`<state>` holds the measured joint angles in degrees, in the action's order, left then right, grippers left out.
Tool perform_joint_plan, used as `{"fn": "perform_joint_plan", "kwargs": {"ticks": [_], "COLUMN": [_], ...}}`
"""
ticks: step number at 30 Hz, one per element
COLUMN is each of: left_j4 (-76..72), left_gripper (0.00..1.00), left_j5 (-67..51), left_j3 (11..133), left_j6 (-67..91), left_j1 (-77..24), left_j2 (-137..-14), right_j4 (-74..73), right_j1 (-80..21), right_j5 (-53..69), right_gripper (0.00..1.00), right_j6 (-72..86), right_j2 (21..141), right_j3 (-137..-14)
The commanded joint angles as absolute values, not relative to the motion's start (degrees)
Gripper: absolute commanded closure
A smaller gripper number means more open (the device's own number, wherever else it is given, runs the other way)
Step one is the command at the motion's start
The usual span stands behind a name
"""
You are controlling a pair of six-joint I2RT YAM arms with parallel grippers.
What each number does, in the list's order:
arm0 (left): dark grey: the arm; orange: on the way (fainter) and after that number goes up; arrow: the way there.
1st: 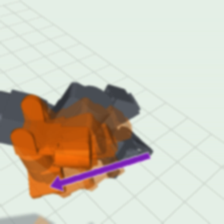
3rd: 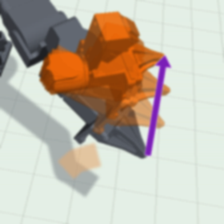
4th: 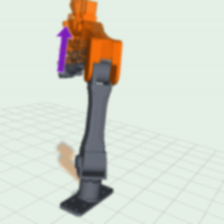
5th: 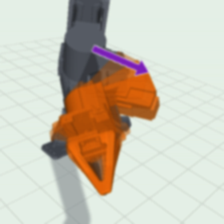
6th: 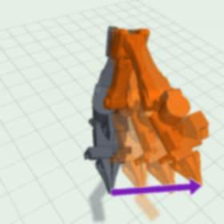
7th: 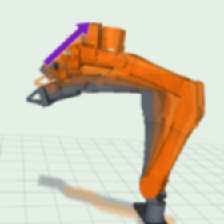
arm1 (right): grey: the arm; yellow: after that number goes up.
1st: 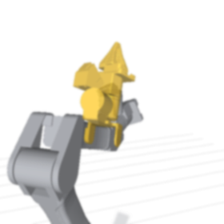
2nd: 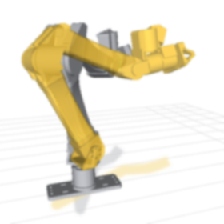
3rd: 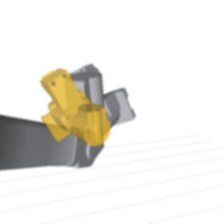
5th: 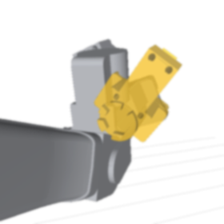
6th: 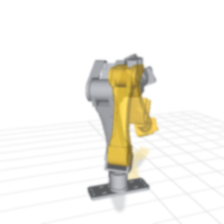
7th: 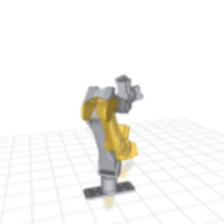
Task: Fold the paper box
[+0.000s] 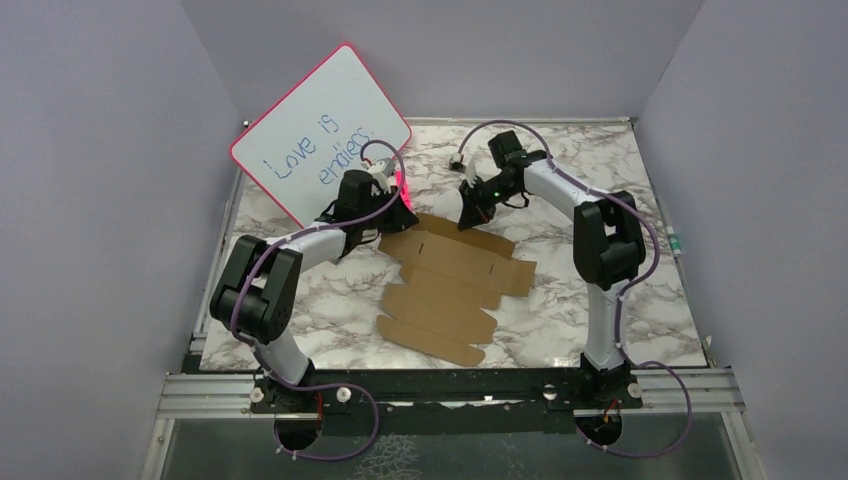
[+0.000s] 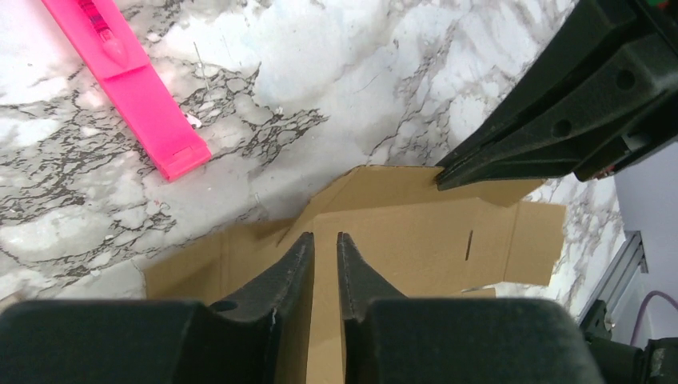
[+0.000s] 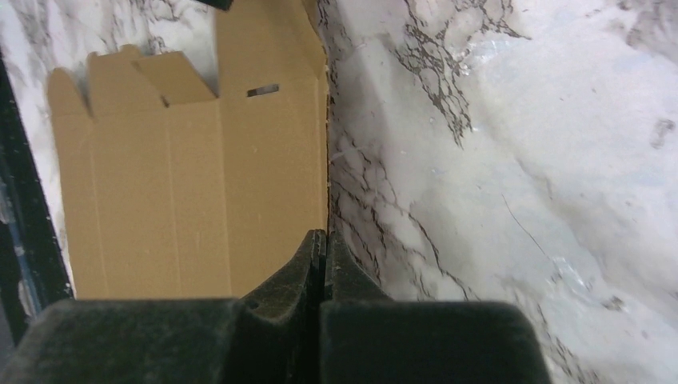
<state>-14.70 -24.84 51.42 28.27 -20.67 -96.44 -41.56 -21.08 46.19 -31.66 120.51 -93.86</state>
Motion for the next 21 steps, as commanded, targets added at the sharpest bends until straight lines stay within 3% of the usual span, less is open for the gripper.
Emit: {"fn": "perform_joint_plan", "kwargs": {"ticks": [1, 8, 21], "left_j4": [-15.1, -10.7, -9.6], "left_gripper": [0.74, 0.59, 0.57], "left_j5": [-22.6, -21.4, -23.1], "left_j3": [50.4, 46.7, 36.1], "left_j6": [29.6, 31.9, 35.4], "left_j1": [-20.6, -20.6, -23.2], "left_j2": [-90.8, -83.7, -73.5], "right_j4": [-38.1, -35.1, -23.3], "right_j1": [-23.1, -26.2, -35.8], "right_j5": [36.5, 25.8, 3.5], "right_gripper": [0.99, 0.99, 0.98], "right_j6": [-34.3, -37.1, -45.0], "right_j2": [113.7, 107.3, 101.8], "right_j3": [-91.3, -88.2, -84.6]}}
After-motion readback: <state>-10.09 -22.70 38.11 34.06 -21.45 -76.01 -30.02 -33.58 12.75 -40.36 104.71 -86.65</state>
